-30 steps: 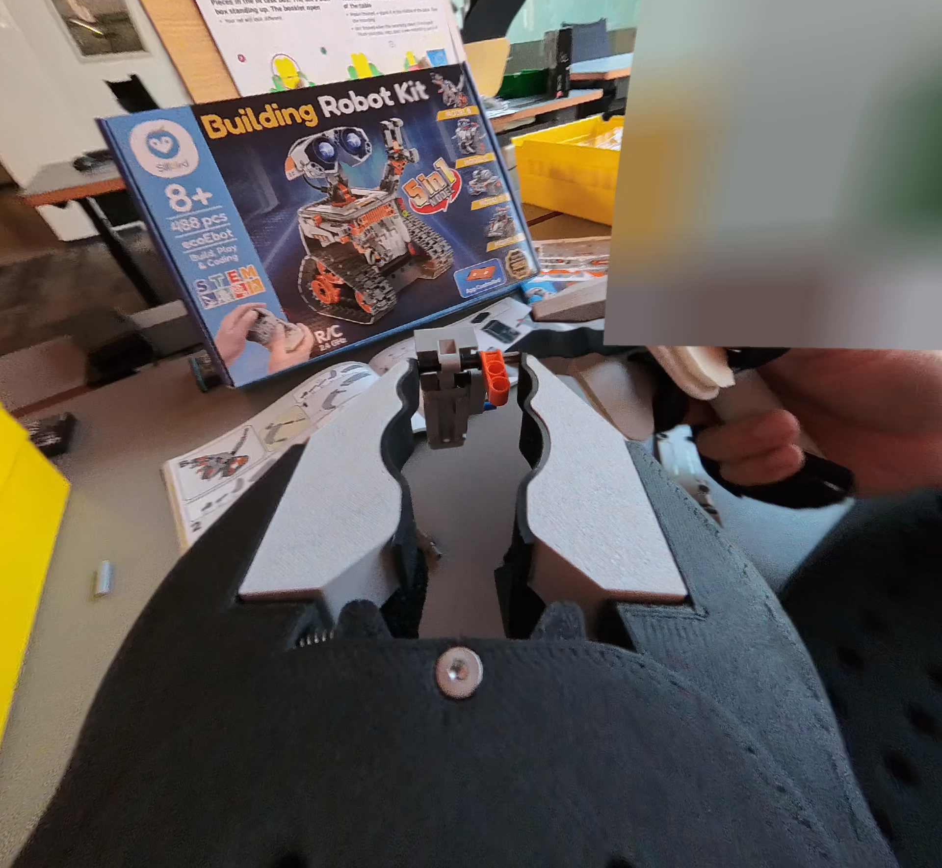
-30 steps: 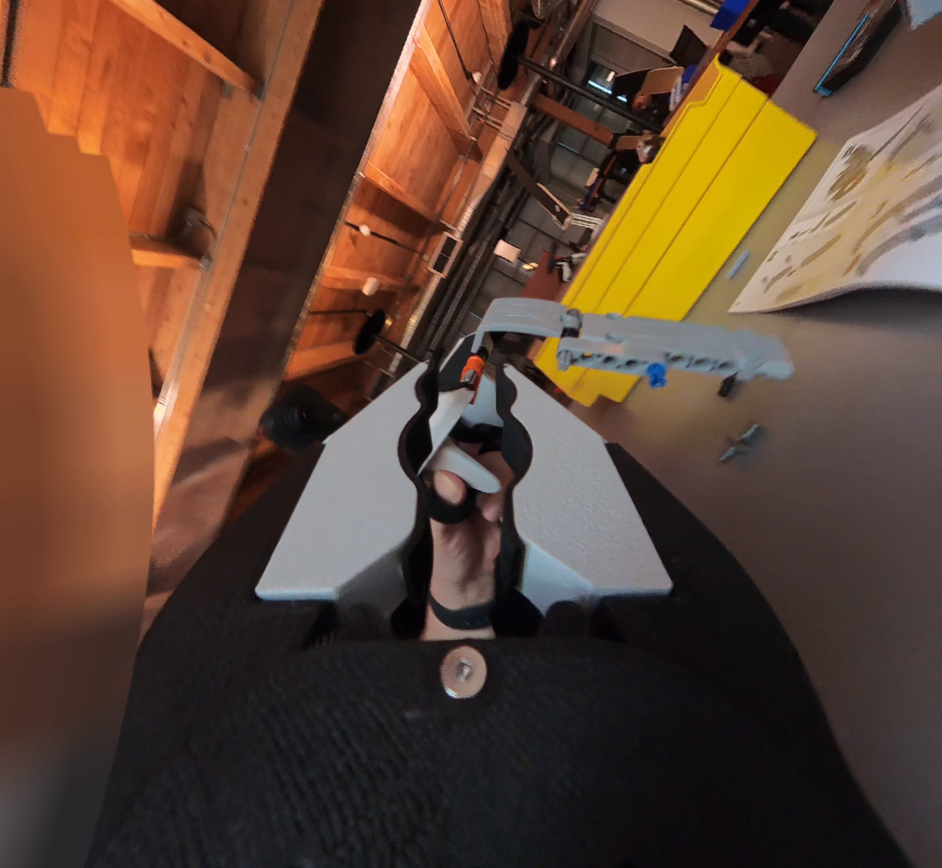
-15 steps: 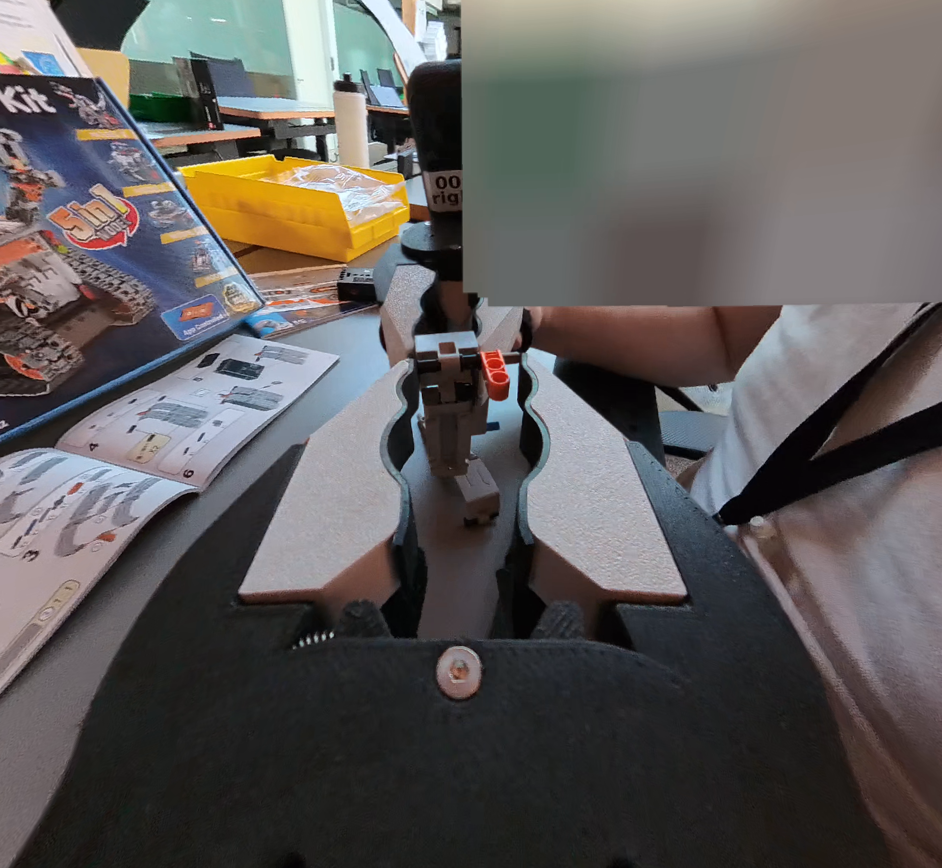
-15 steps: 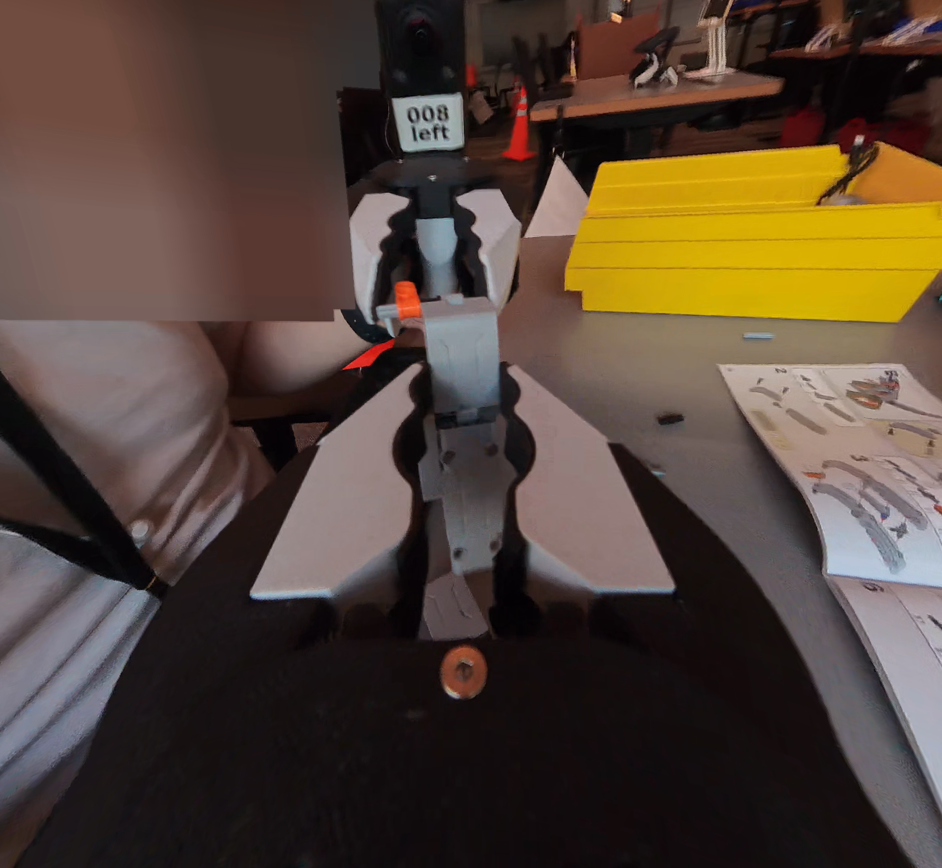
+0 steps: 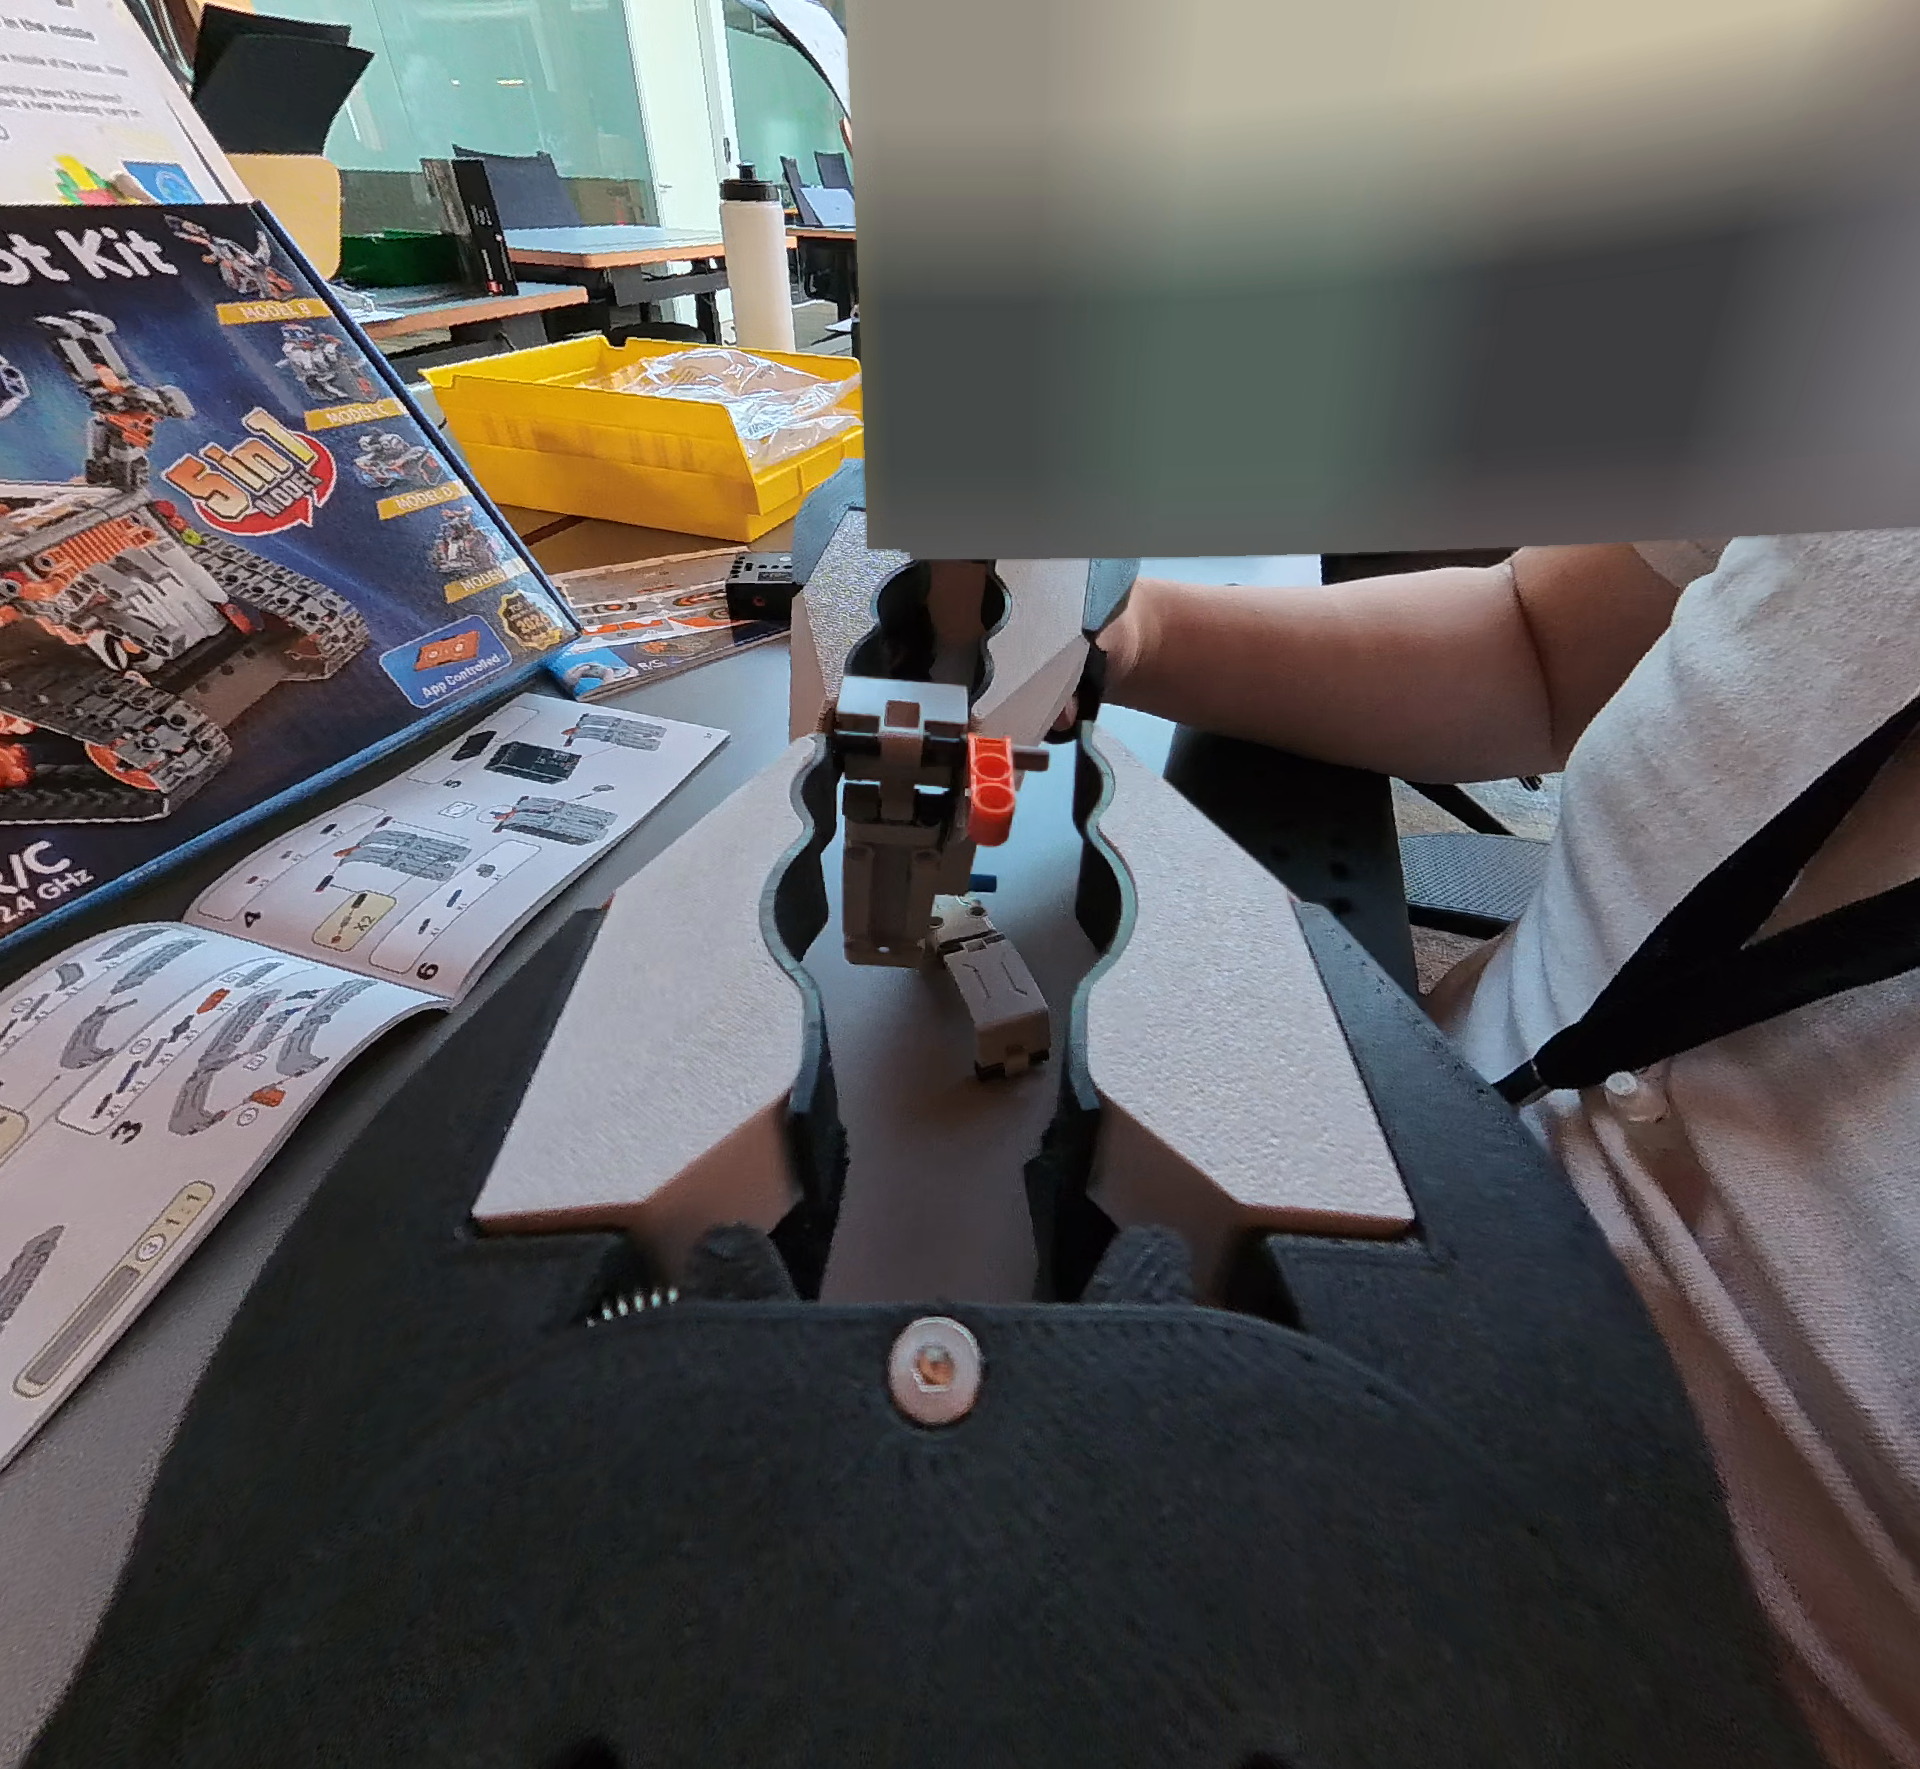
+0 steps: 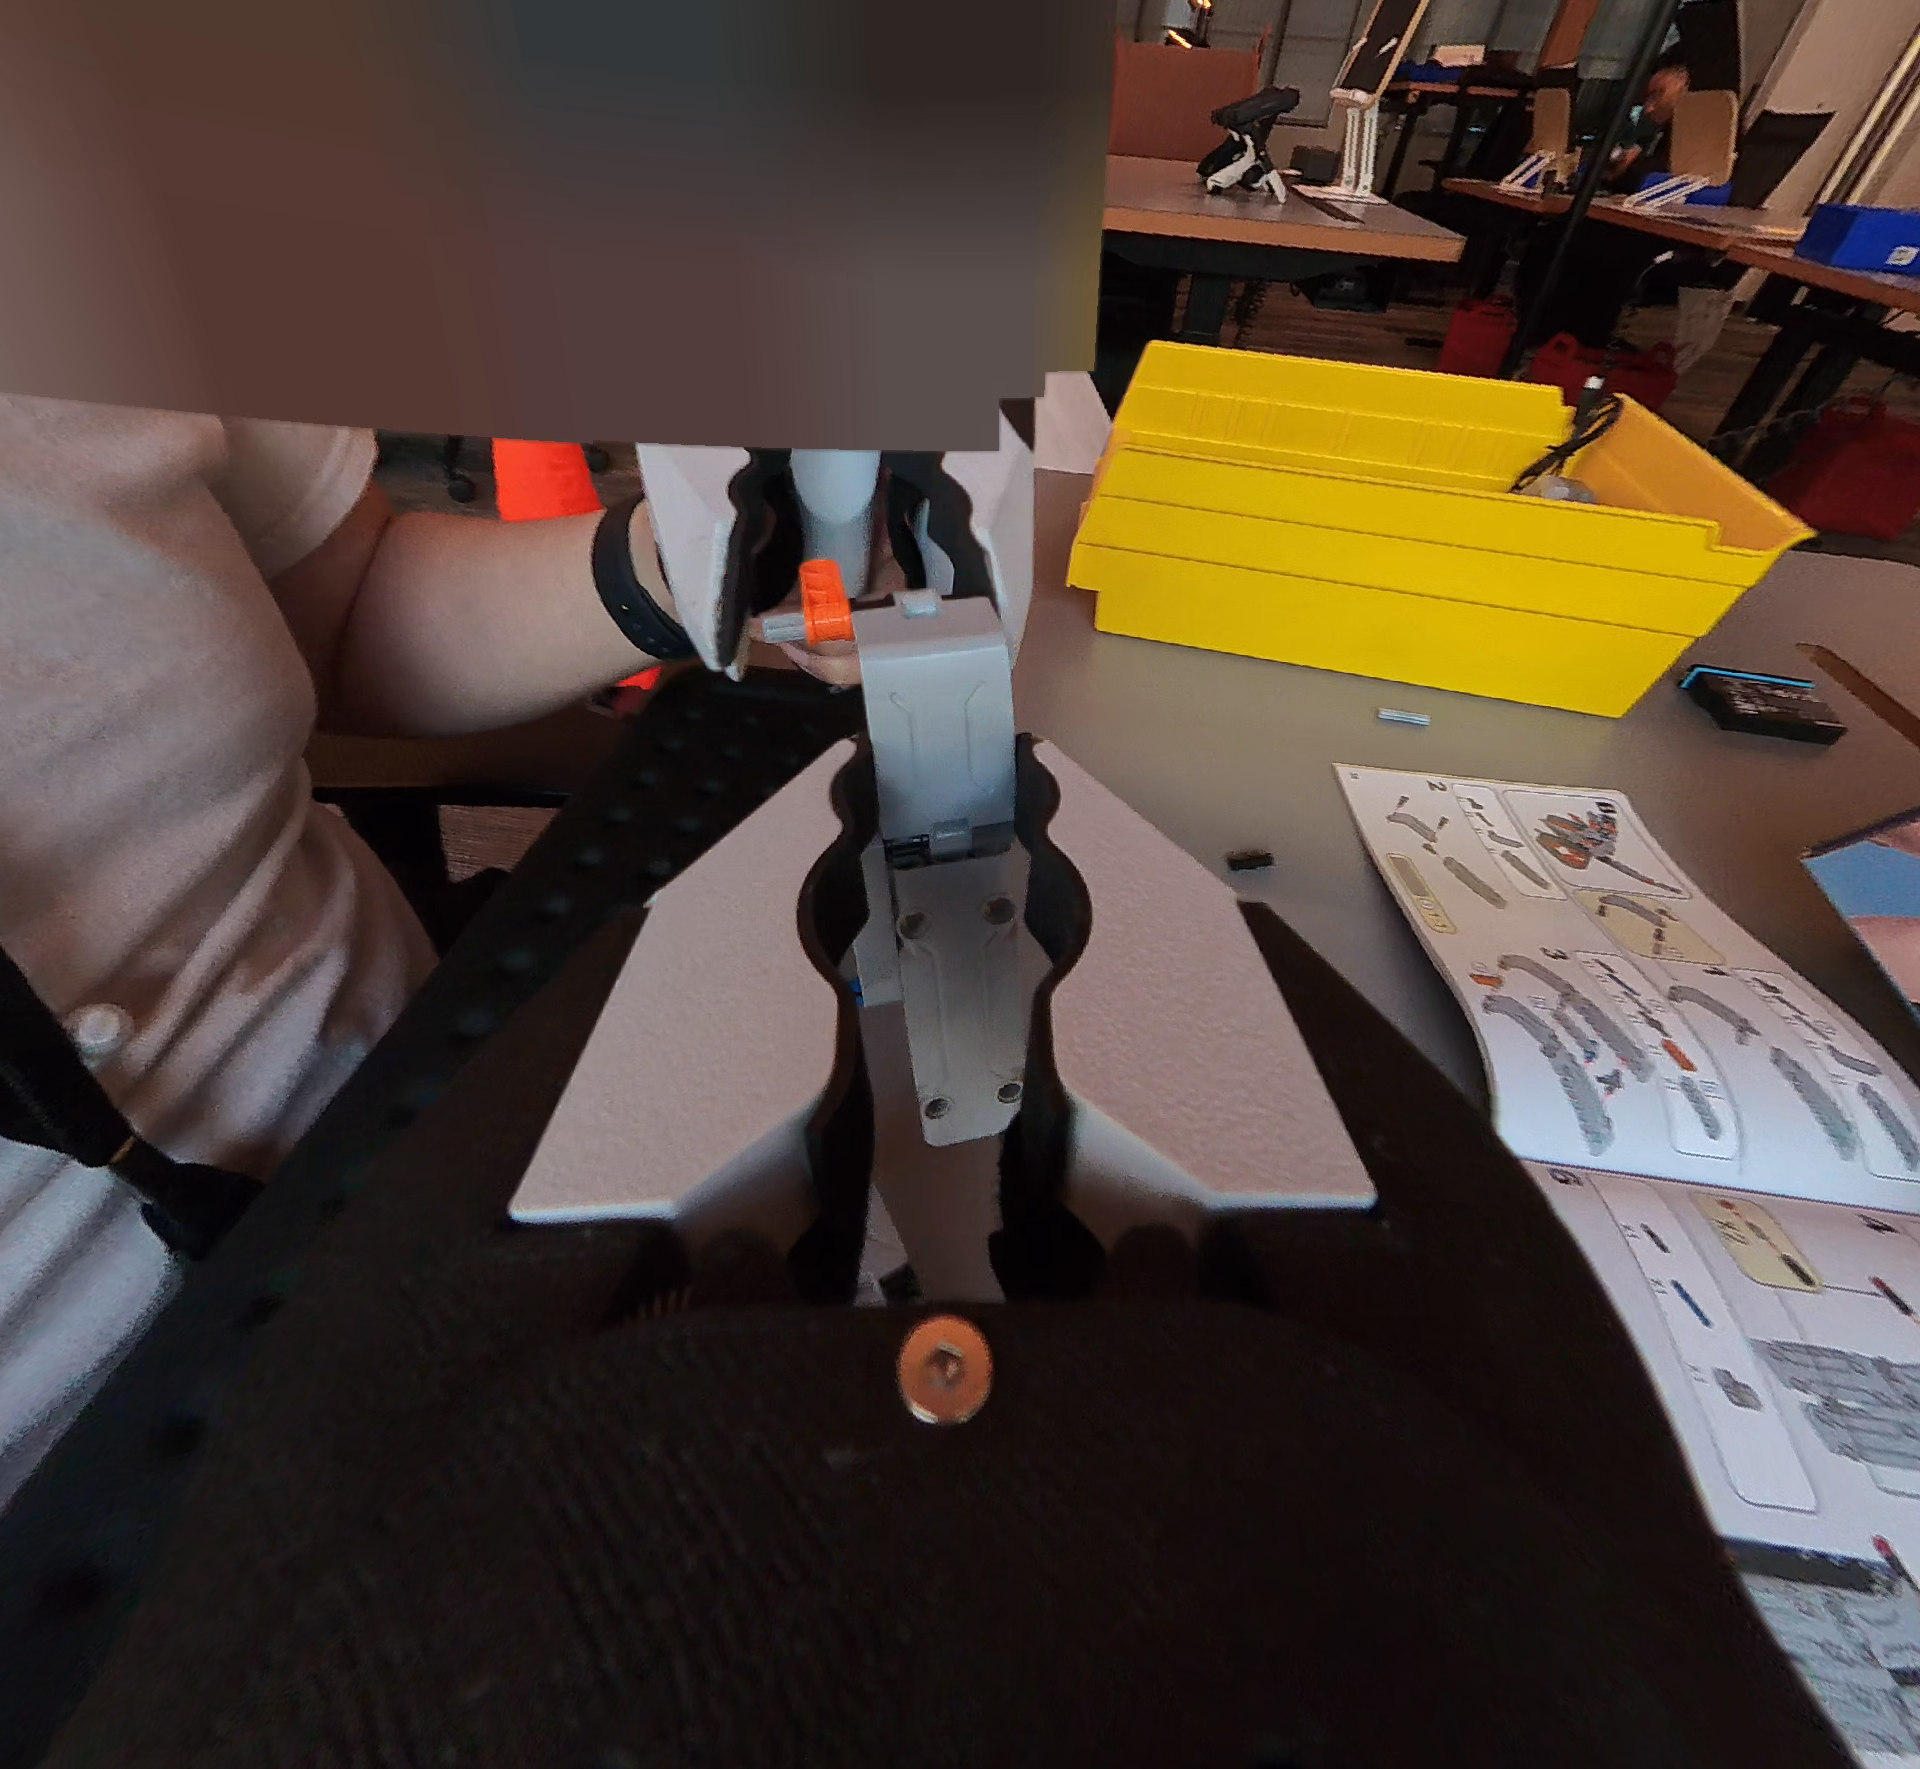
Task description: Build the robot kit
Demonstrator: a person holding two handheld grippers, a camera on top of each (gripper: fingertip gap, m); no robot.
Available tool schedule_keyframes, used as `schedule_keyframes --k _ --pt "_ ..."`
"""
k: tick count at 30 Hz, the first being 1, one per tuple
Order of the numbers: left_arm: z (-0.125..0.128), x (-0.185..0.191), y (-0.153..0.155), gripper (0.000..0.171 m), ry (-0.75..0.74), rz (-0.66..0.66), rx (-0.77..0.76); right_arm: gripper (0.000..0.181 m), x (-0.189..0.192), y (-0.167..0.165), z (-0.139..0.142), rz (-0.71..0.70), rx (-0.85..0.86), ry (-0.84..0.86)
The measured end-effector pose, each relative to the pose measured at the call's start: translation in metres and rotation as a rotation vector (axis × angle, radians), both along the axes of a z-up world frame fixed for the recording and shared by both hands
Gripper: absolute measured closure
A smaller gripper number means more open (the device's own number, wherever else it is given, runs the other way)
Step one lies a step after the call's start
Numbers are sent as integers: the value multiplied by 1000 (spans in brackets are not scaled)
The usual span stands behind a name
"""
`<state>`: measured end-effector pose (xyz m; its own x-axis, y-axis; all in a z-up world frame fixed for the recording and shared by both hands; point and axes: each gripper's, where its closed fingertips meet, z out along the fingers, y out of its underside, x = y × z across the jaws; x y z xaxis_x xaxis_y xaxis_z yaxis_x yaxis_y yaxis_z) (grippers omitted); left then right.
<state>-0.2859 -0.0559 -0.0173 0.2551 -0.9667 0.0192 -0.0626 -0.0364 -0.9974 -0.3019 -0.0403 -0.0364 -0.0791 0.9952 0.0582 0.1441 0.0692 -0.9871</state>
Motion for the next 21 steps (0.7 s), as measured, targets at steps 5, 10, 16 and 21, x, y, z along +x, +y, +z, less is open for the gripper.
schedule_keyframes --k 5,10,16,21 --pt "2 0 2 133 -19 23 17 156 -1 0 2 -9 12 13" --pt "3 1 2 133 -10 38 46 156 0 -1 4 2 -14 26" --pt "0 1 2 134 -14 19 -3 156 -1 -1 -1 13 -39 4" --pt "4 -4 6 135 -66 64 6 157 -3 0 -8 14 -104 -27"
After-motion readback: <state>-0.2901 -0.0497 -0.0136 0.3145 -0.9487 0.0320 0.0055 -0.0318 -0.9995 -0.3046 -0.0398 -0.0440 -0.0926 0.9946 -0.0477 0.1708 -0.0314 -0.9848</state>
